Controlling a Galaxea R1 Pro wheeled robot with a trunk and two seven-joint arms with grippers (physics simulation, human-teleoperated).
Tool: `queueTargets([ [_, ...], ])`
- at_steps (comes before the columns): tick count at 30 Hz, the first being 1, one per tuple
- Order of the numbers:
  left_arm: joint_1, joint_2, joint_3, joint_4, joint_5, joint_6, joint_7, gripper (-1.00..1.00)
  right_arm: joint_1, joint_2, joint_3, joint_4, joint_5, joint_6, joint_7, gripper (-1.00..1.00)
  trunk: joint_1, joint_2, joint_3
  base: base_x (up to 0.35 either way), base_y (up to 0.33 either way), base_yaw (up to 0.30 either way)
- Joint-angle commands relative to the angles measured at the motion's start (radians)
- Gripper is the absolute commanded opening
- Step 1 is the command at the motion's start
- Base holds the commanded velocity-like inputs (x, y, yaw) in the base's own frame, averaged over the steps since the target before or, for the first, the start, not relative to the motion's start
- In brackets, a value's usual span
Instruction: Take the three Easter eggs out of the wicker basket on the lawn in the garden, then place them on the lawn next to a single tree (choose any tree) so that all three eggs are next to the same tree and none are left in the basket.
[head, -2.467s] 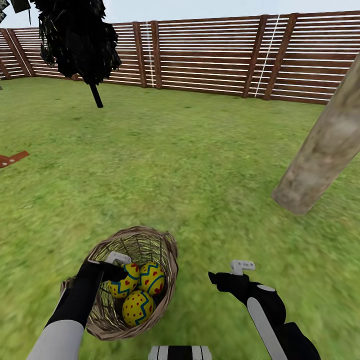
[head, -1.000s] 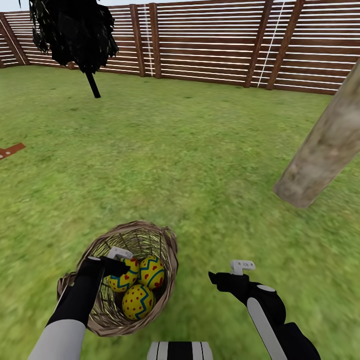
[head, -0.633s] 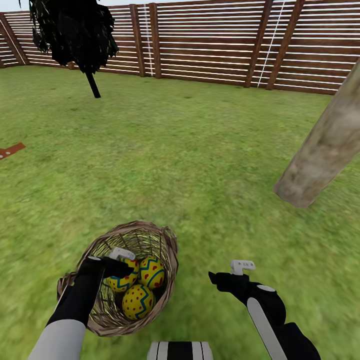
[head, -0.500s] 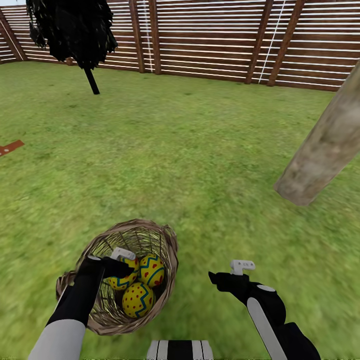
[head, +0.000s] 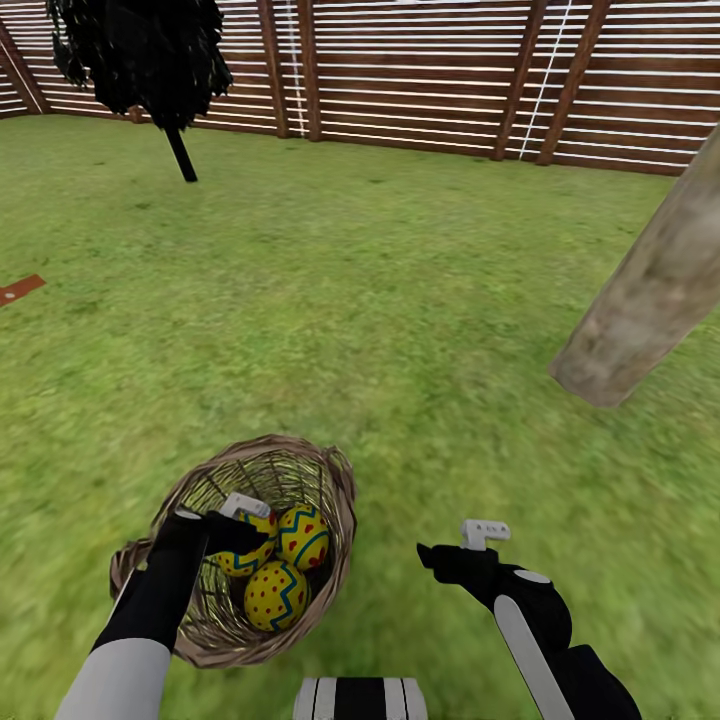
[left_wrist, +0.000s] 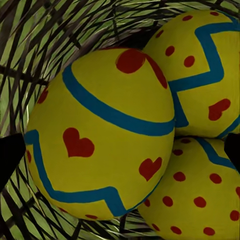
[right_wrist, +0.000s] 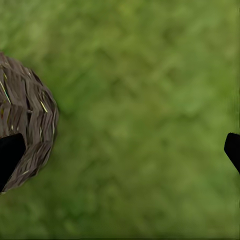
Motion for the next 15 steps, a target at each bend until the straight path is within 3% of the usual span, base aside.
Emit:
queueTargets([
  [1,0.0,-0.002,0.004,-0.01,-0.01,0.001,-0.01,1.0,-0.001,-0.001,0.002,-0.001,-0.01,0.003,-0.01,1.0,0.0,-0.001,-0.005,0.0,0.0,0.0],
  [15,0.0,-0.001,0.004,-0.046,-0.01,0.0,-0.01,1.0,0.0,0.0,0.003,-0.001,-0.009,0.002,-0.01,1.0,0.0,-0.001,-0.005,0.0,0.0,0.0],
])
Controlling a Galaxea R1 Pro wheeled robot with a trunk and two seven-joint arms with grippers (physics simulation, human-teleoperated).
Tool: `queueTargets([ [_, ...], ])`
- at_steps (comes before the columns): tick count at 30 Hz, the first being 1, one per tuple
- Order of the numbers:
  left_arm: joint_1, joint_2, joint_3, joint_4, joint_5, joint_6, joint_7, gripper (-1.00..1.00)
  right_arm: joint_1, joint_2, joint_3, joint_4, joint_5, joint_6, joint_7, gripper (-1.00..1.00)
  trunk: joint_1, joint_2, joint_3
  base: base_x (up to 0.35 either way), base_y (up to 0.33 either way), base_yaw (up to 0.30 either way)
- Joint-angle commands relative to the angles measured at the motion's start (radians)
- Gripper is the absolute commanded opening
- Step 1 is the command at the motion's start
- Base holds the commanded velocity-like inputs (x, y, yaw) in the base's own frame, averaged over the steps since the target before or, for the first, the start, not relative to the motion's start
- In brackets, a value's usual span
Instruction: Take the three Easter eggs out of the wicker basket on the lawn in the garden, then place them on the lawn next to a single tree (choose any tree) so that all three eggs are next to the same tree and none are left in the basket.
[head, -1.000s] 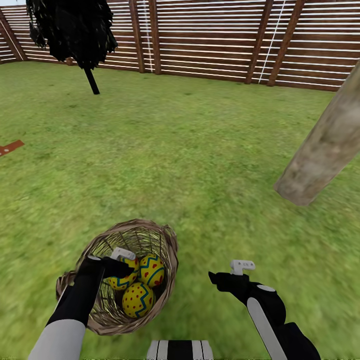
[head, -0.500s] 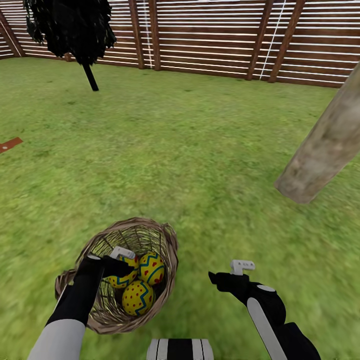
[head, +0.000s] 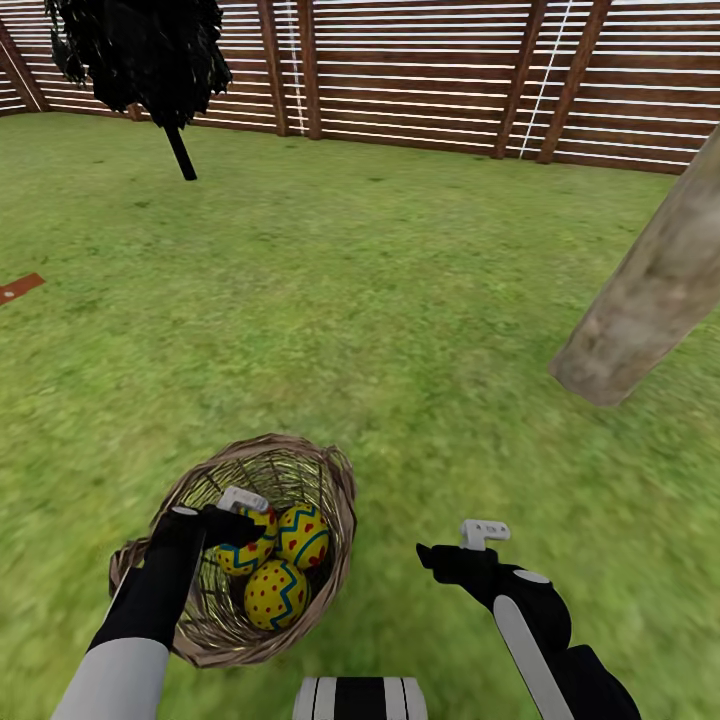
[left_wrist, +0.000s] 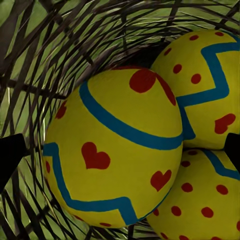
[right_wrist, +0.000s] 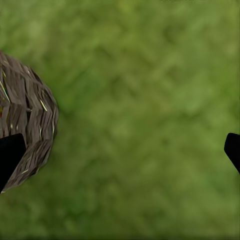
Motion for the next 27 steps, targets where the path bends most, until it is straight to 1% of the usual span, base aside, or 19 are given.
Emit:
queueTargets([
  [1,-0.001,-0.001,0.003,-0.002,-0.01,0.001,-0.01,1.0,-0.001,-0.001,0.002,-0.001,-0.01,0.002,-0.01,1.0,0.0,0.0,-0.001,0.0,0.0,0.0],
  [5,-0.001,-0.001,0.003,-0.002,-0.01,-0.001,-0.01,1.0,-0.001,-0.001,0.002,-0.001,-0.01,0.002,-0.01,1.0,0.002,-0.001,-0.016,0.0,0.0,0.0],
  [12,-0.001,-0.001,0.003,-0.003,-0.009,-0.005,-0.01,1.0,-0.001,-0.001,0.002,-0.001,-0.01,0.002,-0.011,1.0,0.002,-0.001,-0.016,0.0,0.0,0.0],
  [24,-0.001,-0.001,0.003,-0.018,-0.009,-0.006,-0.01,1.0,-0.001,-0.001,0.002,-0.001,-0.011,0.002,-0.01,1.0,0.007,-0.004,-0.063,0.0,0.0,0.0],
  [27,-0.001,-0.001,0.003,-0.025,-0.009,-0.006,-0.01,1.0,-0.001,-0.001,0.002,-0.001,-0.011,0.002,-0.01,1.0,0.007,-0.004,-0.063,0.0,0.0,0.0],
])
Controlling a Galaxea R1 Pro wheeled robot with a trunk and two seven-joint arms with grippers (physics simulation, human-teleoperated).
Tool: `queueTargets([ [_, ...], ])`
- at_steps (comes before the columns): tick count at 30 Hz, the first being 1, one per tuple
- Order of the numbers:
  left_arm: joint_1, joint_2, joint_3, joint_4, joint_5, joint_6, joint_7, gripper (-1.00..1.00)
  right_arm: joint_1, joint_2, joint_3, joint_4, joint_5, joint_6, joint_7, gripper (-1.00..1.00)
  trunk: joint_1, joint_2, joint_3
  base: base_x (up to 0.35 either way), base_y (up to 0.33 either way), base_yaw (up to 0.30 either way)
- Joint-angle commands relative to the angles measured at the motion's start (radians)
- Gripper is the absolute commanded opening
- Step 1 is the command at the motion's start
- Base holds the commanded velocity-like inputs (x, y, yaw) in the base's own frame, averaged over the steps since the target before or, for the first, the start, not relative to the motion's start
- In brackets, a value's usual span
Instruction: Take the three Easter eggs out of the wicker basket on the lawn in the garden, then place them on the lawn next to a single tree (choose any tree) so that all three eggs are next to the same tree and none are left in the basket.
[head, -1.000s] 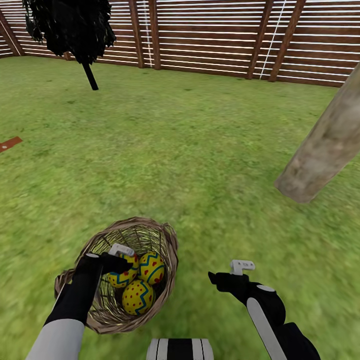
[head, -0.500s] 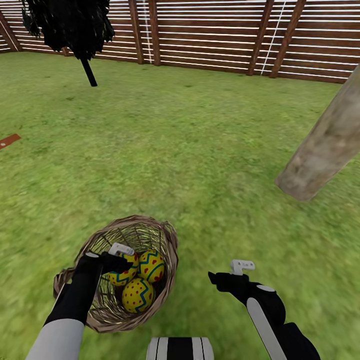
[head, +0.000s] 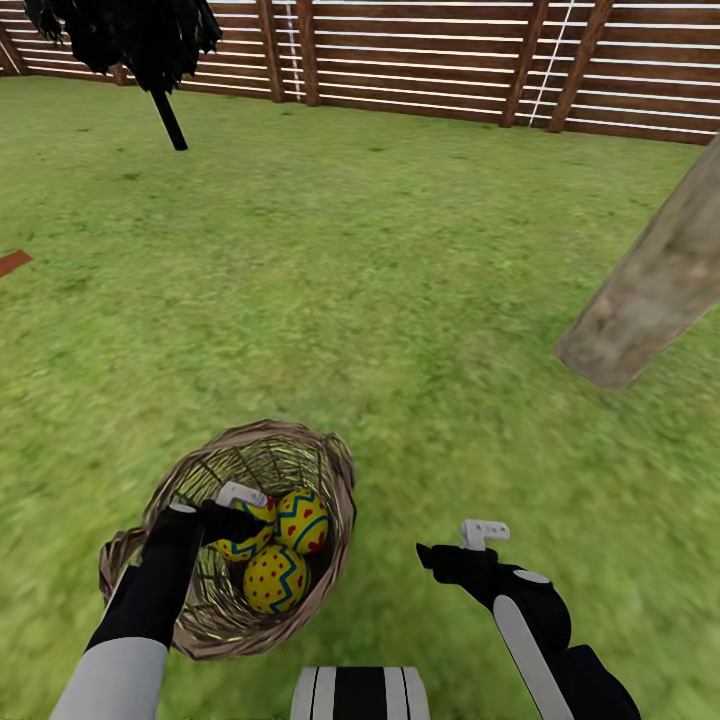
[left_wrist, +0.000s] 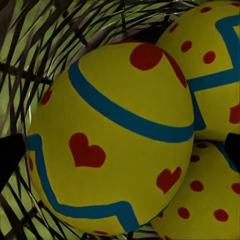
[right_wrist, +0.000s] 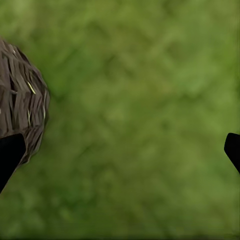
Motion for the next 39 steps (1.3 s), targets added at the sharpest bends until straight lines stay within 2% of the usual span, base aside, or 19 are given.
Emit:
queueTargets([
  [1,-0.001,-0.001,0.003,-0.004,-0.01,0.001,-0.01,1.0,-0.001,-0.001,0.002,-0.001,-0.01,0.002,-0.011,1.0,0.0,0.0,-0.001,0.0,0.0,0.0],
  [9,-0.001,-0.001,0.003,-0.011,-0.01,0.001,-0.01,1.0,0.0,-0.001,0.002,-0.001,-0.01,0.002,-0.01,1.0,0.0,0.0,-0.001,0.0,0.0,0.0],
  [12,-0.001,-0.001,0.003,-0.013,-0.01,0.001,-0.009,1.0,0.0,-0.001,0.003,-0.001,-0.01,0.002,-0.01,1.0,0.001,-0.001,-0.012,0.0,0.0,0.0],
  [23,-0.001,-0.001,0.003,-0.015,-0.01,0.001,-0.009,1.0,-0.001,-0.001,0.003,-0.001,-0.01,0.002,-0.011,1.0,0.001,-0.001,-0.012,0.0,0.0,0.0],
  [29,0.0,-0.002,0.003,-0.018,-0.01,0.001,-0.009,1.0,0.0,-0.001,0.004,-0.001,-0.01,0.002,-0.01,1.0,0.004,-0.002,-0.036,0.0,0.0,0.0],
  [39,0.002,-0.002,0.003,-0.02,-0.01,0.001,-0.009,1.0,0.0,-0.001,0.004,-0.001,-0.01,0.002,-0.01,1.0,0.004,-0.003,-0.039,0.0,0.0,0.0],
])
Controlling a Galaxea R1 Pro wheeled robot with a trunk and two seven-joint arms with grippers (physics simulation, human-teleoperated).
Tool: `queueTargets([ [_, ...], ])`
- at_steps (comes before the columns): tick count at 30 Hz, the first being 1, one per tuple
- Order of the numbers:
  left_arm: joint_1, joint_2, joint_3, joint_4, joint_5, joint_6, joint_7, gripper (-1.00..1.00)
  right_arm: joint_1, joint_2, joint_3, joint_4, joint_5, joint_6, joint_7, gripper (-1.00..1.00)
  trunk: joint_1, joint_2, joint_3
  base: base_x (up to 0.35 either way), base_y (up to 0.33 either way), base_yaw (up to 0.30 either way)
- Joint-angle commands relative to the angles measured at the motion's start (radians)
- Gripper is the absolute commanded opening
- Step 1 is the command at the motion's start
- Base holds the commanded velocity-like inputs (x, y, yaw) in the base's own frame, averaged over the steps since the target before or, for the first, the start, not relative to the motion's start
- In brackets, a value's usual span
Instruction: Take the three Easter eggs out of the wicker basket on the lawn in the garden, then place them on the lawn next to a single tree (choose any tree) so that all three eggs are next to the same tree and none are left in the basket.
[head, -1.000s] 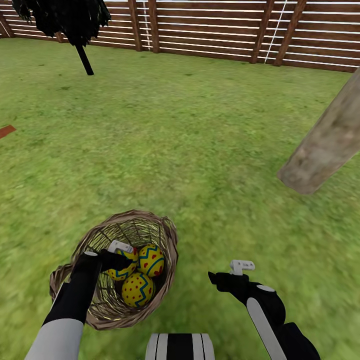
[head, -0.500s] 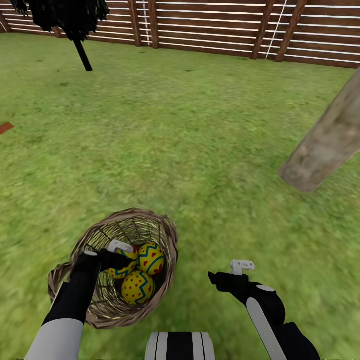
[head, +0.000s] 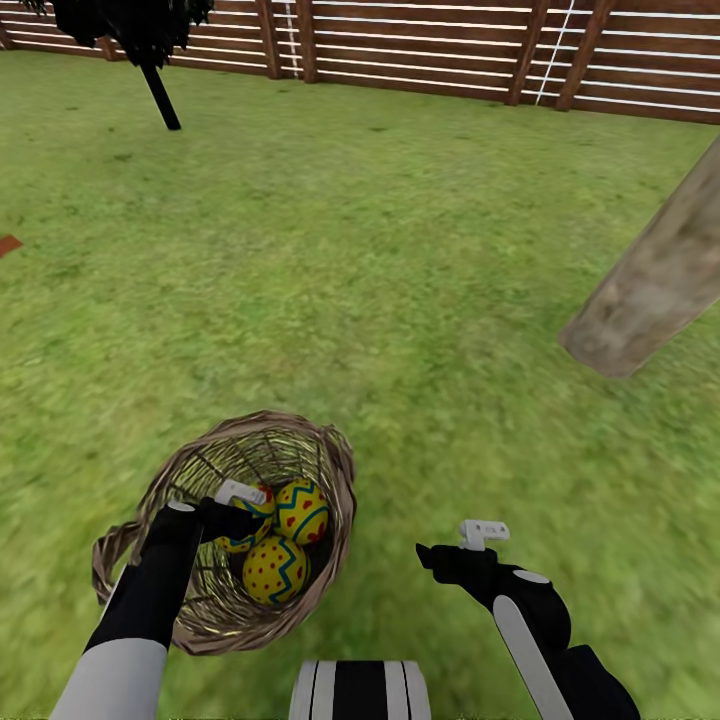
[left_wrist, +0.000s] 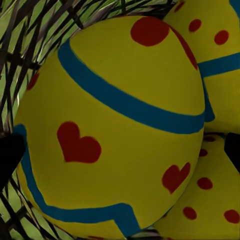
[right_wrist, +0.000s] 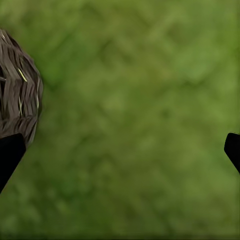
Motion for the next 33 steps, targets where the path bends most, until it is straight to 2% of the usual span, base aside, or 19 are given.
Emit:
queueTargets([
  [1,-0.001,-0.001,0.003,-0.002,-0.01,0.001,-0.01,1.0,-0.001,-0.001,0.002,-0.001,-0.01,0.002,-0.01,1.0,0.0,-0.001,-0.005,0.0,0.0,0.0],
  [3,-0.001,-0.001,0.003,-0.002,-0.01,0.001,-0.01,1.0,-0.001,-0.001,0.002,-0.001,-0.011,0.002,-0.01,1.0,0.001,-0.001,-0.012,0.0,0.0,0.0],
  [14,-0.001,-0.001,0.004,-0.017,-0.01,0.002,-0.01,1.0,-0.001,-0.001,0.002,-0.001,-0.01,0.002,-0.011,1.0,0.001,-0.001,-0.012,0.0,0.0,0.0],
  [19,-0.001,0.0,0.005,-0.019,-0.01,0.002,-0.01,1.0,-0.001,-0.001,0.002,-0.001,-0.01,0.002,-0.011,1.0,0.003,-0.002,-0.032,0.0,0.0,0.0],
  [30,-0.001,0.0,0.005,-0.019,-0.01,0.003,-0.01,1.0,-0.001,-0.001,0.002,-0.001,-0.01,0.002,-0.011,1.0,0.003,-0.002,-0.032,0.0,0.0,0.0],
  [33,-0.001,0.0,0.005,-0.019,-0.01,0.003,-0.01,1.0,-0.001,-0.001,0.002,-0.001,-0.01,0.002,-0.011,1.0,0.005,-0.003,-0.043,0.0,0.0,0.0],
])
